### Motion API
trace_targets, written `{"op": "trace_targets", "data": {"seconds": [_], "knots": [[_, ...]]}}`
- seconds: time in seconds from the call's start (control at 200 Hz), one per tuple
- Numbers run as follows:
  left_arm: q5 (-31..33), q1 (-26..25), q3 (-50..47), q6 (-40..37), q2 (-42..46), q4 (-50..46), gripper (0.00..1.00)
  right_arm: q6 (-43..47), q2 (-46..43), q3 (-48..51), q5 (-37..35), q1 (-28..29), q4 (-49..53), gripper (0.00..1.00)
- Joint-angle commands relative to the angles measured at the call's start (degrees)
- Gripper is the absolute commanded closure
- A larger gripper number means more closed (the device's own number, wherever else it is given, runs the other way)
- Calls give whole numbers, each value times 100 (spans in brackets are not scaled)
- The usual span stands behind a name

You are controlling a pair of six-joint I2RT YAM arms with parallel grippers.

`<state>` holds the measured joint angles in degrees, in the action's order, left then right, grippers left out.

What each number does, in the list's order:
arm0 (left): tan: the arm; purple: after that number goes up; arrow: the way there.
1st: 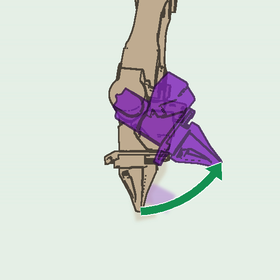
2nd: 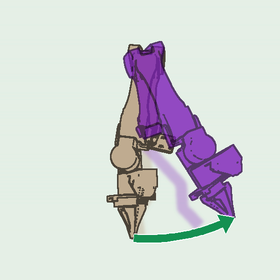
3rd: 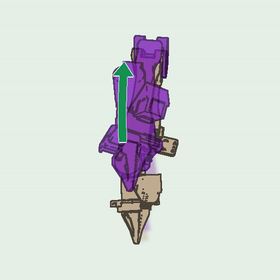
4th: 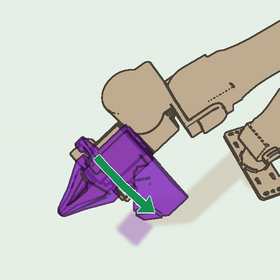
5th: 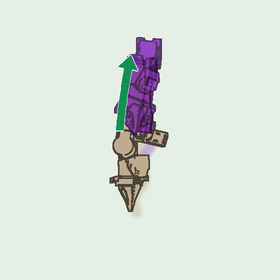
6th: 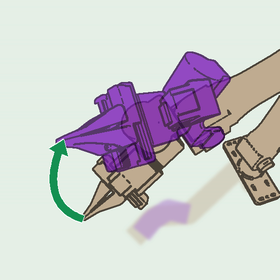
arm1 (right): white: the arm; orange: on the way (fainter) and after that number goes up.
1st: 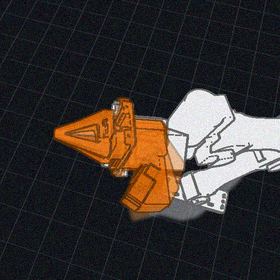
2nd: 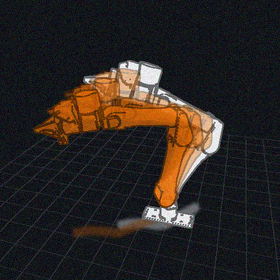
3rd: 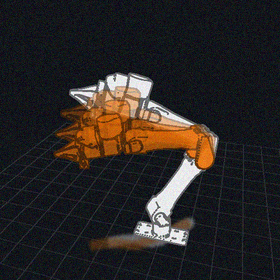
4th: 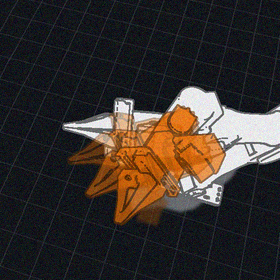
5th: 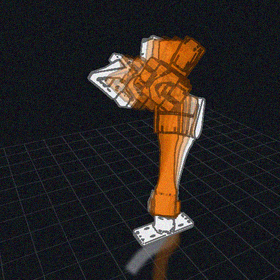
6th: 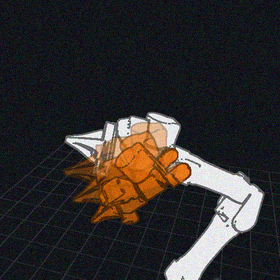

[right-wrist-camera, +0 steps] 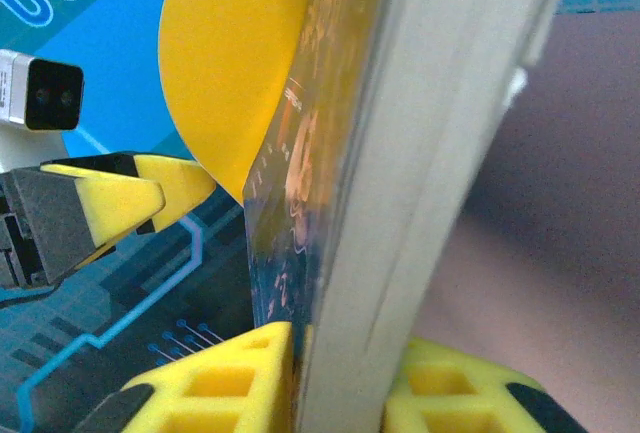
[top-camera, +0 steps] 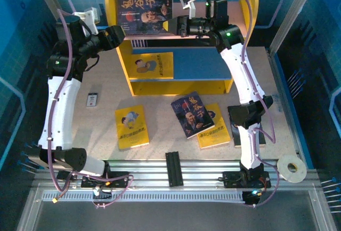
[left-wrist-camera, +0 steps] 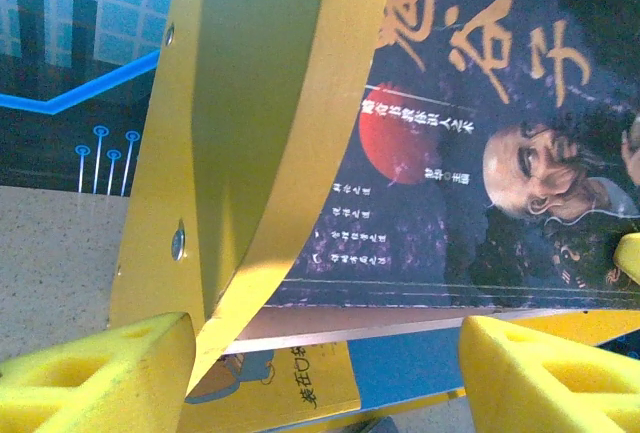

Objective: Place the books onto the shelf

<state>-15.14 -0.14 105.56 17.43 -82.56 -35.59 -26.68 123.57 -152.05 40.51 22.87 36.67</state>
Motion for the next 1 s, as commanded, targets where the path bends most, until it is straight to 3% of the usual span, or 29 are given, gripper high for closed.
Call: {"op": "trace_targets", "data": {"seconds": [0.0, 0.145, 0.55, 0.996], "knots": [[-131, 67, -59, -73, 83, 147, 29, -17, 80, -216, 67, 17, -377, 71], [-131, 68, -57, -73, 98, 133, 29, -52, 119, -213, -17, -11, -410, 66], [-146, 67, -59, -69, 105, 125, 29, -94, 141, -194, -288, -158, -474, 35], [-130, 71, -89, -60, 162, 110, 29, 37, 95, -22, -404, -347, -415, 17]]}}
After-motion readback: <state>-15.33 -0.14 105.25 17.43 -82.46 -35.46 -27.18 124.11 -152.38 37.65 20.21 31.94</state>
